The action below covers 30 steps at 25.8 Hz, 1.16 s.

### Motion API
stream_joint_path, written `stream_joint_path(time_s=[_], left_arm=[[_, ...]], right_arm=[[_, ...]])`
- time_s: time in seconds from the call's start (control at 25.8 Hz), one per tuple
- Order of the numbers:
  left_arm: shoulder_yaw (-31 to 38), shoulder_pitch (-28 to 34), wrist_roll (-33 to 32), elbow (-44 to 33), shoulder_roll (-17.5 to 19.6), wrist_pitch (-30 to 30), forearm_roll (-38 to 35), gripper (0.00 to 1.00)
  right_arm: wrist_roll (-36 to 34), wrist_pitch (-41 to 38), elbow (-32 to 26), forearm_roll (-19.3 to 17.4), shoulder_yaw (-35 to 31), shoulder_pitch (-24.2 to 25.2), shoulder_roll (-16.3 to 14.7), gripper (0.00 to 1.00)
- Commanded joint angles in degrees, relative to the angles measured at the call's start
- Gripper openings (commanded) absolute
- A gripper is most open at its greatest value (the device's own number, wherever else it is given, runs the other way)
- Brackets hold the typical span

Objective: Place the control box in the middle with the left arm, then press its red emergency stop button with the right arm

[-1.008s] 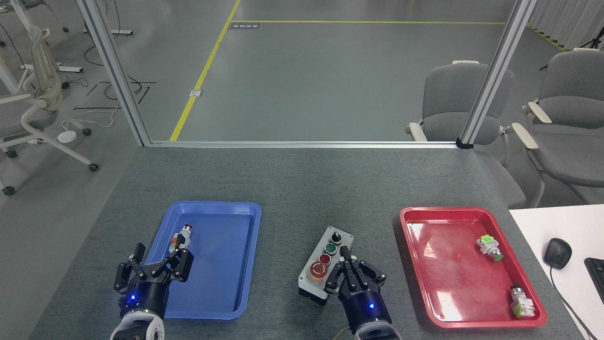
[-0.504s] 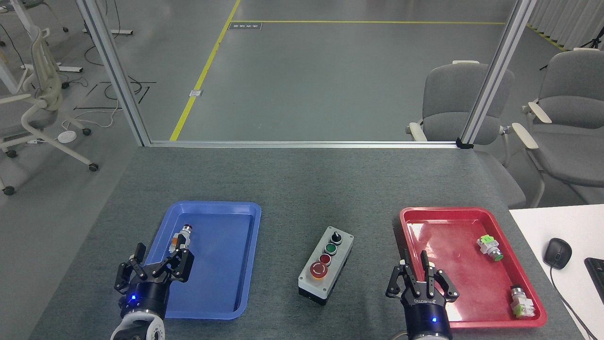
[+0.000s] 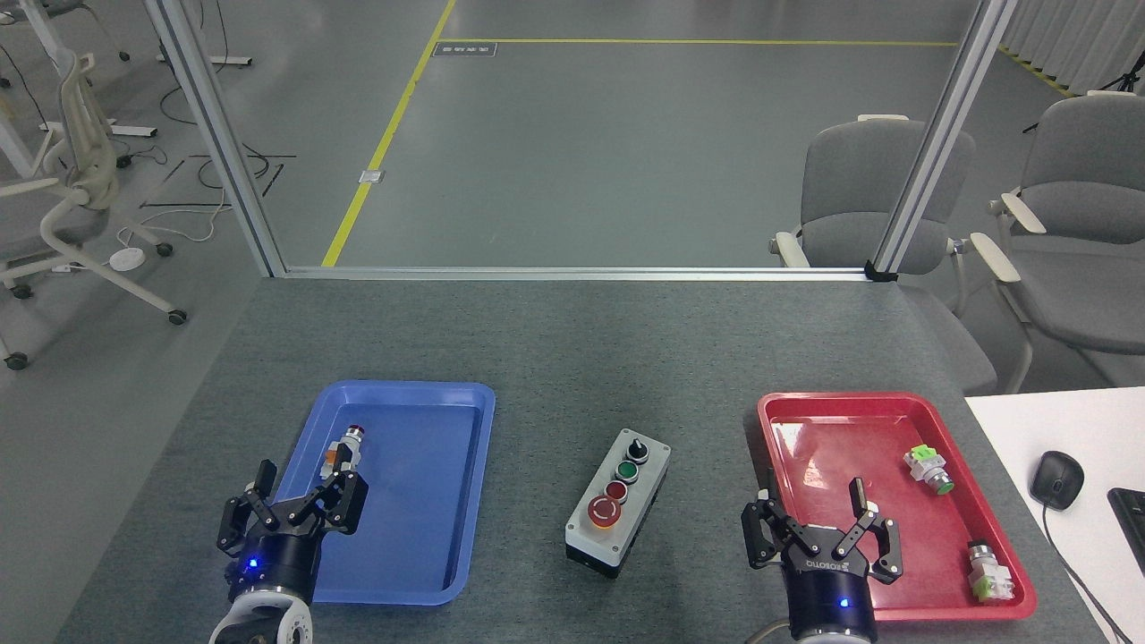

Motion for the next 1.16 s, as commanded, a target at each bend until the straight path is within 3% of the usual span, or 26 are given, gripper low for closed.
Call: stream_joint_path(time_s=[0.0, 0.54, 0.78, 1.12], left_arm=[[0.0, 0.0, 0.0, 0.0, 0.0, 0.0, 0.0, 0.99], [0.0, -0.1, 0.0, 0.0, 0.0, 0.0, 0.0, 0.99], [0.0, 0.0, 0.0, 0.0, 0.0, 0.0, 0.0, 0.99], [0.0, 0.0, 0.0, 0.0, 0.0, 0.0, 0.0, 0.99]], right_arm=[[0.3, 0.2, -0.8, 0.0, -0.2, 0.1, -0.1, 0.98], [0.9, -0.2, -0.8, -0.1, 0.1, 0.3, -0.1, 0.98], [6.9, -0.2, -0.9, -0.1, 0.8, 0.3, 0.0, 0.98], [7.0, -0.2, -1.0, -0.1, 0.8, 0.3, -0.2, 0.98]])
